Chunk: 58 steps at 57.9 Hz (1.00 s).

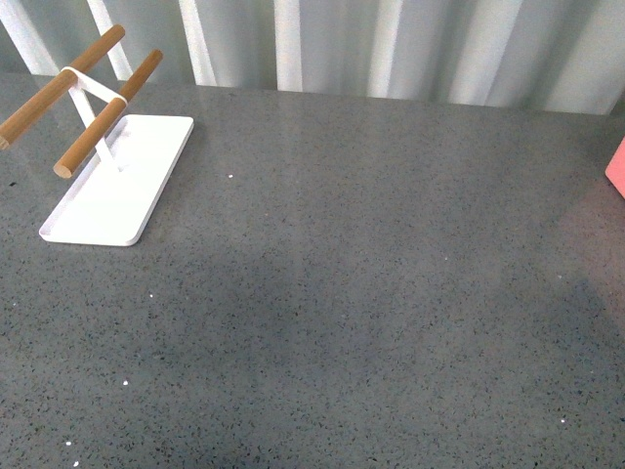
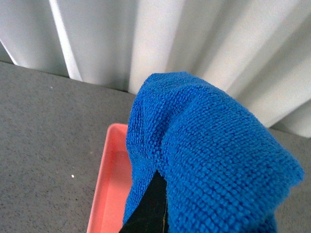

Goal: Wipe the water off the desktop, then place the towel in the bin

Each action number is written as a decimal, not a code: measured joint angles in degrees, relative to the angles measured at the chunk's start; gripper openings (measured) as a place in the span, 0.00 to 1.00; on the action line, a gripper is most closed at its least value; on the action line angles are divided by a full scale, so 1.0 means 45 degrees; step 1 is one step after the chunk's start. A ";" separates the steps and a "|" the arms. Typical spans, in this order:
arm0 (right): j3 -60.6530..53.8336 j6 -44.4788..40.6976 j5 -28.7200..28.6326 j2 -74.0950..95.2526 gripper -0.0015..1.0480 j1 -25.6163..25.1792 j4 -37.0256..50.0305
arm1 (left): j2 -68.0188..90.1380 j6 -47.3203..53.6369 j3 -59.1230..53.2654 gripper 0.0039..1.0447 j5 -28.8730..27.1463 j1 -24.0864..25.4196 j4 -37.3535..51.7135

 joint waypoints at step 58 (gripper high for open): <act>0.2885 -0.0583 0.3288 0.5425 0.59 -0.0393 -0.2113 | 0.0000 0.0000 0.0000 0.94 0.0000 0.0000 0.0000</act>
